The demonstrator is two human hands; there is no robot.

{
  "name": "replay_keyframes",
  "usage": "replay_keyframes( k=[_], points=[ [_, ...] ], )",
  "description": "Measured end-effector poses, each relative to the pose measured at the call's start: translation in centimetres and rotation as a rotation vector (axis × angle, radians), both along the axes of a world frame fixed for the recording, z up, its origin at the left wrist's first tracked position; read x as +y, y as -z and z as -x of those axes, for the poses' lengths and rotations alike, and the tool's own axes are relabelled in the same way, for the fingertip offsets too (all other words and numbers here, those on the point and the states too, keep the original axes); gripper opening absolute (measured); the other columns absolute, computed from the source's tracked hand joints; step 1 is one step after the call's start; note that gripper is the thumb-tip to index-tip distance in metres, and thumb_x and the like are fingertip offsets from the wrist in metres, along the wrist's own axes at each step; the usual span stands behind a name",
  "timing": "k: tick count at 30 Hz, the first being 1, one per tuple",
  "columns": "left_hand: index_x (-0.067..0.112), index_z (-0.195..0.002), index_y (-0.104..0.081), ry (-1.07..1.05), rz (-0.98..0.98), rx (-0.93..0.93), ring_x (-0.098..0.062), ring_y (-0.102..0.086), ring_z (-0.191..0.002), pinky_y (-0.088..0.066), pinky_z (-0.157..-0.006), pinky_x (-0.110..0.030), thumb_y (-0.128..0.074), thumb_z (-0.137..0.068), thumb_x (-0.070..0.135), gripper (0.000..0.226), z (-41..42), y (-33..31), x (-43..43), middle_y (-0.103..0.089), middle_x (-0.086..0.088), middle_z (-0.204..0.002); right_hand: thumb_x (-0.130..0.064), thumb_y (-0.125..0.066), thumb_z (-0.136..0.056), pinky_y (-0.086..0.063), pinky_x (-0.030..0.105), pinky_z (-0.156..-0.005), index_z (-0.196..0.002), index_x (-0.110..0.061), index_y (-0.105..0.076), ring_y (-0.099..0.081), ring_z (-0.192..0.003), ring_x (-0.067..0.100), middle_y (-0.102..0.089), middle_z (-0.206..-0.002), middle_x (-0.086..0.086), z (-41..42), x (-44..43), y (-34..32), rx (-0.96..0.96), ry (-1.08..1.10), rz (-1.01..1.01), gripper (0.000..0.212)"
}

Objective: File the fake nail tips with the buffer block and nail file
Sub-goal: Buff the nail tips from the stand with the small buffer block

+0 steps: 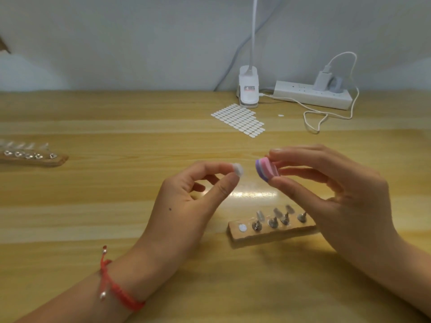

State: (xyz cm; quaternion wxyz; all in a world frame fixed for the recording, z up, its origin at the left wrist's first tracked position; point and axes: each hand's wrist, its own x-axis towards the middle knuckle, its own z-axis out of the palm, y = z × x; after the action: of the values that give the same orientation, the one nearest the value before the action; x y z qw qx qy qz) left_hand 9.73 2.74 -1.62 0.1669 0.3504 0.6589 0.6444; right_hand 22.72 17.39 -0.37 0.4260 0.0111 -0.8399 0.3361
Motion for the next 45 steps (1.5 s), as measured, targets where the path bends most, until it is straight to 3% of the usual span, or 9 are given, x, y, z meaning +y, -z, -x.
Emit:
replay_keyframes(
  k=[5,12,16,21,26,33,38,42,45],
  points=[
    [0.037,-0.085,-0.076,0.040,-0.045,-0.133,-0.008,-0.056,-0.080,-0.044,-0.071,-0.009,-0.078,-0.066,0.050,0.024,0.4,0.0,0.0,-0.070,0.006,-0.086,-0.006,-0.074,-0.085,-0.054,0.025,-0.088,-0.116,-0.017,-0.061,-0.066,-0.101,0.007,-0.067,-0.110,-0.001,-0.1,0.4,0.0,0.023,0.075,-0.279,0.035],
    [0.030,-0.092,-0.077,0.113,-0.038,-0.237,-0.021,-0.054,-0.087,-0.046,-0.073,-0.013,-0.080,-0.067,0.039,0.026,0.2,-0.3,-0.2,-0.074,-0.003,-0.101,0.008,-0.066,-0.086,-0.052,0.036,-0.092,-0.107,-0.001,-0.072,-0.066,-0.105,0.028,-0.065,-0.107,0.012,0.2,-0.3,0.3,0.016,0.010,-0.455,0.023],
    [0.030,-0.095,-0.078,0.173,-0.035,-0.273,-0.013,-0.061,-0.091,-0.047,-0.080,-0.016,-0.079,-0.066,0.036,0.029,0.1,-0.8,-0.4,-0.075,-0.001,-0.101,0.009,-0.071,-0.083,-0.048,0.030,-0.099,-0.107,-0.001,-0.072,-0.064,-0.109,0.025,-0.066,-0.108,0.011,0.2,0.1,0.2,0.015,0.032,-0.517,0.026],
    [0.023,-0.089,-0.078,0.253,-0.119,-0.330,0.006,-0.066,-0.071,-0.044,-0.062,-0.003,-0.072,-0.061,0.032,0.030,-0.2,-1.4,-0.3,-0.076,0.008,-0.081,0.008,-0.072,-0.083,-0.047,0.029,-0.098,-0.108,-0.002,-0.072,-0.064,-0.109,0.024,-0.067,-0.108,0.012,0.1,0.4,0.1,0.039,0.051,-0.564,0.027],
    [0.017,-0.089,-0.078,0.252,-0.103,-0.325,0.004,-0.065,-0.069,-0.044,-0.059,-0.003,-0.072,-0.060,0.032,0.033,0.0,-1.4,-0.3,-0.076,0.003,-0.079,0.006,-0.072,-0.084,-0.049,0.030,-0.096,-0.106,-0.003,-0.073,-0.063,-0.108,0.023,-0.067,-0.108,0.013,-0.1,0.7,-0.1,0.030,0.055,-0.596,0.023],
    [0.025,-0.088,-0.079,0.294,-0.061,-0.321,0.008,-0.063,-0.067,-0.042,-0.062,-0.002,-0.078,-0.063,0.030,0.025,0.2,-1.6,-0.5,-0.074,0.009,-0.076,0.005,-0.070,-0.086,-0.049,0.033,-0.097,-0.108,-0.003,-0.072,-0.063,-0.110,0.025,-0.067,-0.108,0.013,0.0,0.7,-0.2,0.031,0.024,-0.585,0.023],
    [0.027,-0.086,-0.080,0.240,0.002,-0.322,0.004,-0.061,-0.070,-0.041,-0.070,-0.019,-0.069,-0.070,0.033,0.020,0.4,-1.4,-0.4,-0.076,0.005,-0.088,0.000,-0.069,-0.091,-0.050,0.035,-0.094,-0.106,-0.002,-0.074,-0.064,-0.110,0.026,-0.068,-0.108,0.011,0.2,0.0,0.1,0.011,-0.071,-0.610,0.016],
    [0.028,-0.081,-0.079,0.225,0.014,-0.312,0.003,-0.061,-0.069,-0.036,-0.073,-0.026,-0.069,-0.068,0.033,0.017,0.4,-1.3,-0.4,-0.074,0.006,-0.079,0.004,-0.071,-0.087,-0.051,0.036,-0.093,-0.106,-0.003,-0.073,-0.064,-0.108,0.029,-0.068,-0.107,0.011,0.4,0.3,-0.4,0.017,-0.041,-0.596,0.020],
    [0.020,-0.087,-0.079,0.247,0.007,-0.319,-0.009,-0.065,-0.083,-0.042,-0.086,-0.036,-0.077,-0.064,0.032,0.026,0.4,-1.2,-0.4,-0.076,-0.001,-0.088,0.000,-0.066,-0.093,-0.051,0.034,-0.093,-0.104,-0.002,-0.075,-0.064,-0.109,0.026,-0.069,-0.108,0.010,0.4,-0.5,0.0,-0.002,-0.134,-0.586,0.015]
  ],
)
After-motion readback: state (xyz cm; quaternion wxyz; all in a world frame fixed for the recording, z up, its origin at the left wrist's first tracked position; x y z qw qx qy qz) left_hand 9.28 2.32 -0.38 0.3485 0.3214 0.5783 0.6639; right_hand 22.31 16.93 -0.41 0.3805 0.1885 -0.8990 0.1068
